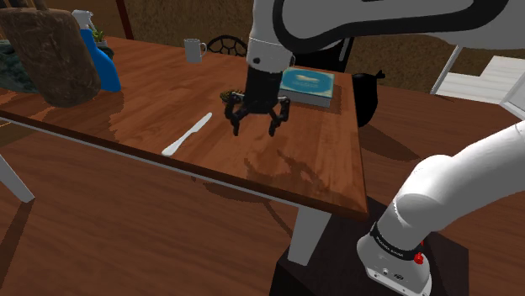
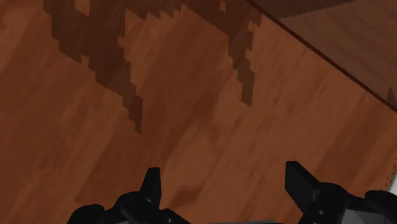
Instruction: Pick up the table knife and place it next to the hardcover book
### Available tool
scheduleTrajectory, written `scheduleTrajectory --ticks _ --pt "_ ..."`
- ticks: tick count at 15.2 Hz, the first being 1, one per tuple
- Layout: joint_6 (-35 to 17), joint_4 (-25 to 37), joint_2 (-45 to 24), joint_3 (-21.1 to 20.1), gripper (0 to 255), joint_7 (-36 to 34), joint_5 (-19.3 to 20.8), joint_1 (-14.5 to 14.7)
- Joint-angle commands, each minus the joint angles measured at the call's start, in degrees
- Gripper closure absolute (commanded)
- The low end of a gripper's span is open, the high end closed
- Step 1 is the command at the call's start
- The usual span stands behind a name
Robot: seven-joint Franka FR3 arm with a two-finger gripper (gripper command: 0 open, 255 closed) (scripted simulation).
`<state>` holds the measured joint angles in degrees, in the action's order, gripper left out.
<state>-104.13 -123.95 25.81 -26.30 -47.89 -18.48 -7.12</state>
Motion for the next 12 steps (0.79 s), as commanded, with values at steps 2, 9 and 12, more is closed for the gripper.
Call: scheduleTrajectory --ticks 2,9,12 --pt "-2.25 5.92 -6.09 -4.43 0 -10.65 2.30 -2.40" --pt "-4.37 21.91 -23.13 -12.89 0 -35.96 14.99 -6.25" --pt "-3.04 29.96 -31.16 -14.12 0 -46.39 22.32 -5.06"
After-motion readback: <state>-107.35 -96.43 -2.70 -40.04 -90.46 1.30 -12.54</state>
